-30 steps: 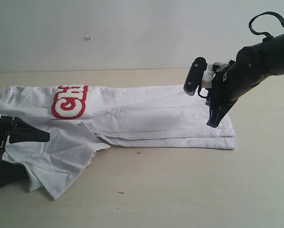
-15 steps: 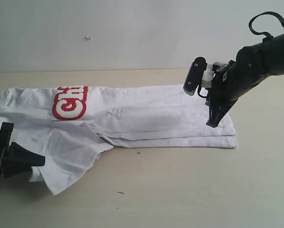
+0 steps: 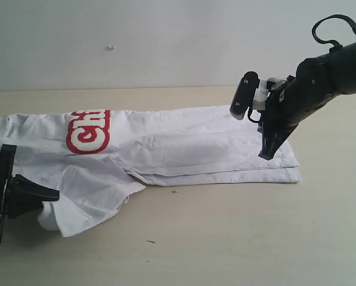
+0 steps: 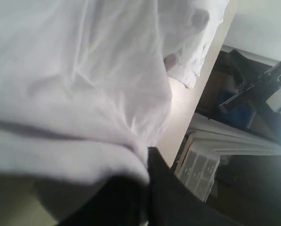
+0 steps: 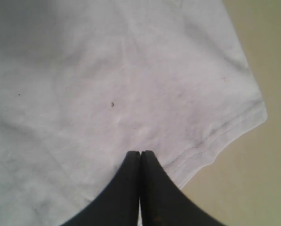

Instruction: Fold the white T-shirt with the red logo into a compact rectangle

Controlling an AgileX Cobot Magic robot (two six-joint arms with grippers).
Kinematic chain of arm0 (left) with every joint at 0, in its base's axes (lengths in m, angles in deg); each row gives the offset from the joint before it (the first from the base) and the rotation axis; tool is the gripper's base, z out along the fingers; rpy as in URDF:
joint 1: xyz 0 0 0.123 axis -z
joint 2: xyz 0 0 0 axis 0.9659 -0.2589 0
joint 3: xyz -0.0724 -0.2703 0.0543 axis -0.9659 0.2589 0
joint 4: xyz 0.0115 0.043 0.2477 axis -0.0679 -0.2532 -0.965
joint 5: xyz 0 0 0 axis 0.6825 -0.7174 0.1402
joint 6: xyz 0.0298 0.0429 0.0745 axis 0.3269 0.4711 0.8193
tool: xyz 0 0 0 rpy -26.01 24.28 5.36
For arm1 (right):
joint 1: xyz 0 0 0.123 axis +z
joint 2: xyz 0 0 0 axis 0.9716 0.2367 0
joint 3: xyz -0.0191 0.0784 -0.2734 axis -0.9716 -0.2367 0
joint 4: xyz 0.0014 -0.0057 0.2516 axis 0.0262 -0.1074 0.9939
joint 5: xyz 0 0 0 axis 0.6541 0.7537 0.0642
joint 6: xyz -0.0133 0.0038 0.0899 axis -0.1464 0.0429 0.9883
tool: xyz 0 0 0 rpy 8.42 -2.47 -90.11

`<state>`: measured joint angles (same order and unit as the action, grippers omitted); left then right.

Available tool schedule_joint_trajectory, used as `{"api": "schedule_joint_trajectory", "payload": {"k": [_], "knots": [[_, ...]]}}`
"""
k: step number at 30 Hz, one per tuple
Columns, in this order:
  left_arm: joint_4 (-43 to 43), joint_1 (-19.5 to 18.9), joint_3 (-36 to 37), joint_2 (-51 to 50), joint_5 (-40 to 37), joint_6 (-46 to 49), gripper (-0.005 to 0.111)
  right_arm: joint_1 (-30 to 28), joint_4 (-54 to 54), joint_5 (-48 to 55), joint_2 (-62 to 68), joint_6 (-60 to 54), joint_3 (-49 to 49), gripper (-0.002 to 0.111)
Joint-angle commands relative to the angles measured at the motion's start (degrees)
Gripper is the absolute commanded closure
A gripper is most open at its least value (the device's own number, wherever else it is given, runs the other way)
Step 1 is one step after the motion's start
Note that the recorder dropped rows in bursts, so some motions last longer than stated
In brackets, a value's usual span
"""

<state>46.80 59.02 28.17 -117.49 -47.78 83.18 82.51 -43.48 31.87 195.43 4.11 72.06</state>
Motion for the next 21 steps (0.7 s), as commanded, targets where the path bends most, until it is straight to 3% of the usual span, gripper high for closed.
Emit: {"api": "schedule_joint_trajectory", "payload": {"k": [1,11,20,21], "knots": [[2.3,0.0,0.1,0.6,-0.9,-1.3,0.105,-0.2,0.4,-0.5,-0.8,0.3,-0.3,0.108],[14.2,-0.2,-3.3,7.4,-0.9,1.1,0.105,-0.2,0.4,-0.5,-0.8,0.3,-0.3,0.108],[17.0,0.0,-11.0,8.2,-0.9,-0.7,0.105,-0.2,0.4,-0.5,-0.8,0.3,-0.3,0.108],[17.0,0.1,-11.5,8.0,1.9,-0.7,0.105,-0.2,0.4,-0.5,-0.8,0.3,-0.3,0.108]]}}
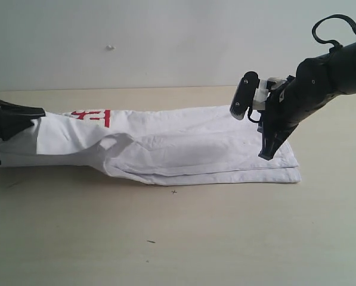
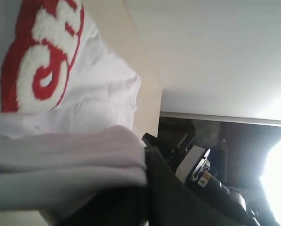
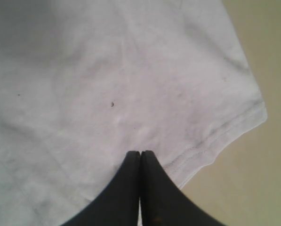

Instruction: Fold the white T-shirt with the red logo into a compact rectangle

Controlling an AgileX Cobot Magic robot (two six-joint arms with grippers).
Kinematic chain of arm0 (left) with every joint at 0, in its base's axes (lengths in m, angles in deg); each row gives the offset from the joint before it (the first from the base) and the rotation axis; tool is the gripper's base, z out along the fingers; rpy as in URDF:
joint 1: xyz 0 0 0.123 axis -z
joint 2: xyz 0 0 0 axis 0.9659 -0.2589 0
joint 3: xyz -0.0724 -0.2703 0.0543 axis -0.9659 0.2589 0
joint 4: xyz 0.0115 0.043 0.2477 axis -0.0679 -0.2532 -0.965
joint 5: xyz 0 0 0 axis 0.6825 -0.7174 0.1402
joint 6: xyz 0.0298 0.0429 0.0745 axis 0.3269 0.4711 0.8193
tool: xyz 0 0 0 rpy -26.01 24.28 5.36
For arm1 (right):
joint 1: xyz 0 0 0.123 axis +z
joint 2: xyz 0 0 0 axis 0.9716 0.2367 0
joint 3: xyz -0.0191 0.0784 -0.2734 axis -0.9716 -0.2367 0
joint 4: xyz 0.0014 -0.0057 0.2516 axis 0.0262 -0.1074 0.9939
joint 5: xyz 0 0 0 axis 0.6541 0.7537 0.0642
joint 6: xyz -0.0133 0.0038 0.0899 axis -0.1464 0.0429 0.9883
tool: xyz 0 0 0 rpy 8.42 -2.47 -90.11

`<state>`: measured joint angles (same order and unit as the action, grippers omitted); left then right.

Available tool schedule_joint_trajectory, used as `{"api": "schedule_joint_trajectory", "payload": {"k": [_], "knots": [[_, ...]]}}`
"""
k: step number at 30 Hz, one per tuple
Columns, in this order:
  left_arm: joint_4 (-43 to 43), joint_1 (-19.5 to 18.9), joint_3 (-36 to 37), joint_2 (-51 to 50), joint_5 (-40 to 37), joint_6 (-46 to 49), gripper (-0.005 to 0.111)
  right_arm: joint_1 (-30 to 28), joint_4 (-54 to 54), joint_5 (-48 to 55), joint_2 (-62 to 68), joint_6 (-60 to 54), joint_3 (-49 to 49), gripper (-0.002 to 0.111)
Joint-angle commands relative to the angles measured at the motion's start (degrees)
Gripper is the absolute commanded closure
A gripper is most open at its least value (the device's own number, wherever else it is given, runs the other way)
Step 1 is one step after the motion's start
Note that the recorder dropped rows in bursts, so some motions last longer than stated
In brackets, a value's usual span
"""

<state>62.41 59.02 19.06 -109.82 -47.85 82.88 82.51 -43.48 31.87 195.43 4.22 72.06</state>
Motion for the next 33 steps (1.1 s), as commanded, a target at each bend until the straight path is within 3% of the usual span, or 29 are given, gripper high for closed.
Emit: {"api": "schedule_joint_trajectory", "payload": {"k": [1,11,25,27,31,33], "knots": [[1.4,0.1,-2.6,0.1,4.2,-0.4,0.105,-0.2,0.4,-0.5,-0.8,0.2,-0.3,0.108],[5.2,0.1,-3.9,-4.3,19.0,2.4,0.105,-0.2,0.4,-0.3,-0.8,0.1,-0.3,0.108],[5.2,0.1,-9.4,-10.6,21.1,2.4,0.103,-0.2,0.4,-0.3,-0.8,-0.3,-0.3,0.108],[5.2,0.1,-9.4,-10.6,21.3,2.7,0.095,-0.2,0.4,-0.3,-0.8,-0.3,-0.3,0.108],[5.2,0.1,-9.8,-10.6,21.1,4.2,0.059,-0.2,0.4,-0.2,-0.8,-0.4,-0.3,0.108],[5.2,0.1,-11.1,-10.6,20.3,6.4,0.053,-0.2,0.4,-0.1,-0.8,-0.4,-0.3,0.108]]}}
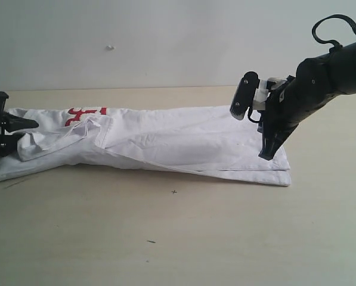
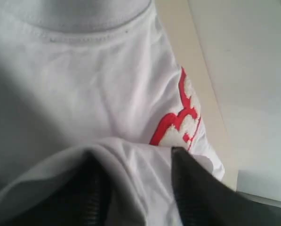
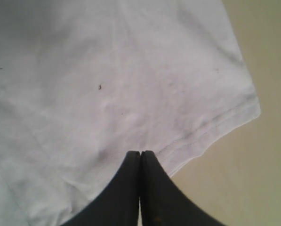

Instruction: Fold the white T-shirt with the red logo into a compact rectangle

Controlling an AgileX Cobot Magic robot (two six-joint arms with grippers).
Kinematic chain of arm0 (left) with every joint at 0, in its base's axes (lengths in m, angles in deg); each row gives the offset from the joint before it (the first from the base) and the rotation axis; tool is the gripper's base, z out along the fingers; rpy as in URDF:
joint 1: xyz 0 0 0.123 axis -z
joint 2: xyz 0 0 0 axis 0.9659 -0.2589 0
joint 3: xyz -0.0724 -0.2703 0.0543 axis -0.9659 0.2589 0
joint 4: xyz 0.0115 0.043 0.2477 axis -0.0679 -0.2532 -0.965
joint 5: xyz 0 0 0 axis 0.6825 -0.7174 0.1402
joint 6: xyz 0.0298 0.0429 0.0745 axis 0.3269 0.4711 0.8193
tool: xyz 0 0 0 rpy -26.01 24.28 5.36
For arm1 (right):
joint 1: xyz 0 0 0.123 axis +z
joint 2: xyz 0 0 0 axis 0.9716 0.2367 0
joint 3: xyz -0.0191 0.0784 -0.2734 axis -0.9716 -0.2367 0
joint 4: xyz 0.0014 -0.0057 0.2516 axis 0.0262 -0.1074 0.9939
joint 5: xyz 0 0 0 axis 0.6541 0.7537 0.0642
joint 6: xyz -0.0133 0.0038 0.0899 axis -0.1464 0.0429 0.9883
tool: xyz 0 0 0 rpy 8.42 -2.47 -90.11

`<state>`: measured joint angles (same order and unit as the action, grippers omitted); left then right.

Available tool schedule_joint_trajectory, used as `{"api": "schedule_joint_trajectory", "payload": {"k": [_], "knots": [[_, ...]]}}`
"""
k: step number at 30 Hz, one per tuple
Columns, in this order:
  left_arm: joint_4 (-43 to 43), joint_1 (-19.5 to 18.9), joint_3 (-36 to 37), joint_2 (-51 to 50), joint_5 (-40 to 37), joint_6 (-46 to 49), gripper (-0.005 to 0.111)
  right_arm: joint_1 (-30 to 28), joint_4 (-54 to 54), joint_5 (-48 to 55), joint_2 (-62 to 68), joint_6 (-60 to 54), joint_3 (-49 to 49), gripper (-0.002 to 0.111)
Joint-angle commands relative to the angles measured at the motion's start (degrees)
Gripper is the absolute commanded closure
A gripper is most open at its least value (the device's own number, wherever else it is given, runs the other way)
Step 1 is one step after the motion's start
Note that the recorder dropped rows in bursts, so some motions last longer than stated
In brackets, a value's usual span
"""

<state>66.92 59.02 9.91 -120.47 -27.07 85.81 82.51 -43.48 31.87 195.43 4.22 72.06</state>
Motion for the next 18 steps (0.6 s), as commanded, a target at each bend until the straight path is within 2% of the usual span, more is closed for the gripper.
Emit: {"api": "schedule_joint_trajectory", "payload": {"k": [1,6,10,12,14,17,18], "knots": [[0.7,0.1,-2.8,0.1,-1.4,4.6,0.053,-0.2,0.4,0.1,-0.8,-0.4,-0.3,0.108],[0.7,0.1,-6.8,0.1,-5.3,5.0,0.053,-0.2,0.4,0.2,-0.8,-0.4,-0.3,0.108],[0.7,0.1,-7.7,0.1,-3.8,4.1,0.053,-0.2,0.4,0.7,-0.8,-0.4,-0.3,0.108],[0.7,0.1,-7.7,0.1,-2.3,4.0,0.057,-0.2,0.4,0.9,-0.8,-0.4,-0.3,0.108],[0.7,0.1,-7.7,0.1,-1.9,3.7,0.071,-0.2,0.4,0.9,-0.8,-0.4,-0.3,0.108],[0.7,0.1,-7.7,0.1,-1.5,3.8,0.106,-0.2,0.4,1.1,-0.8,-0.4,-0.3,0.108],[0.7,0.1,-7.7,0.1,-1.4,3.7,0.105,-0.2,0.4,1.1,-0.8,-0.4,-0.3,0.108]]}}
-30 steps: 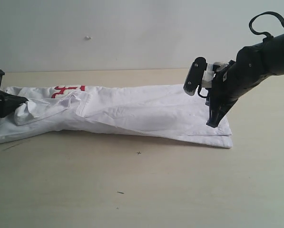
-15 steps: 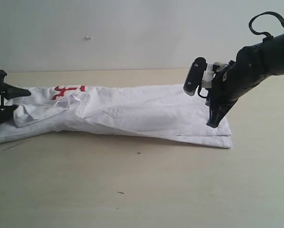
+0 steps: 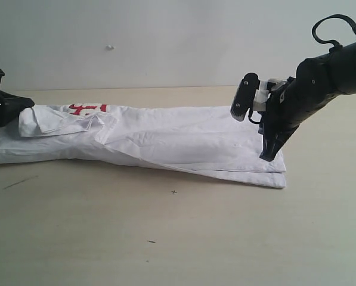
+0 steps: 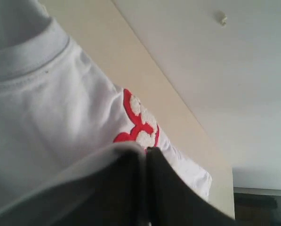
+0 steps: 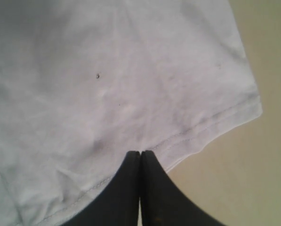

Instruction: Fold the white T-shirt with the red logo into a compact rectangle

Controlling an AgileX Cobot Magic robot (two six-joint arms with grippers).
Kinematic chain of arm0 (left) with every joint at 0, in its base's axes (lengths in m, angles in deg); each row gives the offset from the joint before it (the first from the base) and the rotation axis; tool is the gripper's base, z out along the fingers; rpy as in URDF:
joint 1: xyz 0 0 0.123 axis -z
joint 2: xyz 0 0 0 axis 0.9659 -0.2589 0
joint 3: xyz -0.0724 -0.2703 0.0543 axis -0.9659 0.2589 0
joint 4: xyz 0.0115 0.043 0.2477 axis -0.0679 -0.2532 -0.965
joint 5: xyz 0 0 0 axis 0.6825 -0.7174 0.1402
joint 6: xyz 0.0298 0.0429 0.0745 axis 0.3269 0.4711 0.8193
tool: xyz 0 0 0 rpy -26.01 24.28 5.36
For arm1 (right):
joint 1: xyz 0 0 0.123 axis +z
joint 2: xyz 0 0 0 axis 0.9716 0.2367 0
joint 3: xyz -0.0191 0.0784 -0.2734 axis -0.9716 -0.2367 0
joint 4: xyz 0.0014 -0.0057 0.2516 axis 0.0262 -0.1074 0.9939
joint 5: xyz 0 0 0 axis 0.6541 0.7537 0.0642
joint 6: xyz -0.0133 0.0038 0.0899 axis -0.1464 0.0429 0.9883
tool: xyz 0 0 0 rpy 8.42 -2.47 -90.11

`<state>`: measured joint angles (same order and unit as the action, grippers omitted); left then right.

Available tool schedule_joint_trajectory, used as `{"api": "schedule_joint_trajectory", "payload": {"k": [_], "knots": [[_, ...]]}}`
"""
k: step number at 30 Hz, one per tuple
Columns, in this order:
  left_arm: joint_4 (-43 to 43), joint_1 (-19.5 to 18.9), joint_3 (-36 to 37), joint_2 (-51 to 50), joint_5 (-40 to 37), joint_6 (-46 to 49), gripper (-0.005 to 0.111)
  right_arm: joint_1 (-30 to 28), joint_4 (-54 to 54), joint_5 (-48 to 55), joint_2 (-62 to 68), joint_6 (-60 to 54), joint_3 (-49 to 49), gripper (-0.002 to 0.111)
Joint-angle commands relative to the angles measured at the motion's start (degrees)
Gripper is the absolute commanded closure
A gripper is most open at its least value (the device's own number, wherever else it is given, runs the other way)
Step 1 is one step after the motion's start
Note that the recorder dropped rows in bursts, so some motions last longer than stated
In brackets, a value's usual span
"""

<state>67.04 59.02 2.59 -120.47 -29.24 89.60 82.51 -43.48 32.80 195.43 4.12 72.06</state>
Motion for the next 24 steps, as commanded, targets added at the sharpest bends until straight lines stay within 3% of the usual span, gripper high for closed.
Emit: {"api": "schedule_joint_trajectory", "payload": {"k": [1,3,5,6,7,8,10,19,21,22,24], "knots": [[0.6,0.1,-0.4,0.1,1.1,-0.1,0.105,-0.2,0.4,0.1,-0.8,-0.2,-0.3,0.108],[0.6,0.1,-0.4,0.1,1.2,-0.1,0.102,-0.2,0.4,0.1,-0.8,-0.2,-0.3,0.108],[0.6,0.1,-0.4,0.1,1.2,0.2,0.092,-0.2,0.4,0.1,-0.8,-0.2,-0.3,0.108],[0.6,0.1,-0.4,0.1,1.1,0.3,0.068,-0.2,0.4,0.1,-0.8,-0.2,-0.3,0.108],[0.6,0.1,-0.4,0.1,1.0,0.3,0.057,-0.2,0.4,0.1,-0.8,-0.2,-0.3,0.108],[0.6,0.1,-0.4,0.1,1.2,0.2,0.037,-0.2,0.4,0.3,-0.8,-0.2,-0.3,0.108],[0.6,-0.1,-0.4,0.1,1.8,0.2,0.022,-0.2,0.4,0.4,-0.8,-0.2,-0.3,0.108],[0.6,-2.9,-2.4,0.1,-0.1,-0.8,0.03,-0.2,0.6,0.5,-0.7,-0.2,-0.3,0.108],[-2.8,-2.9,-2.4,0.1,-0.7,-4.7,0.035,-0.2,0.6,0.5,-0.7,-0.2,-0.3,0.108],[-6.3,-2.9,-2.4,0.1,-1.9,-7.7,0.045,-0.2,0.6,0.5,-0.7,-0.2,-0.3,0.108],[-13.4,-3.5,-2.4,0.1,-4.6,-9.6,0.08,-0.2,0.8,0.5,-0.7,-0.2,-0.3,0.108]]}}
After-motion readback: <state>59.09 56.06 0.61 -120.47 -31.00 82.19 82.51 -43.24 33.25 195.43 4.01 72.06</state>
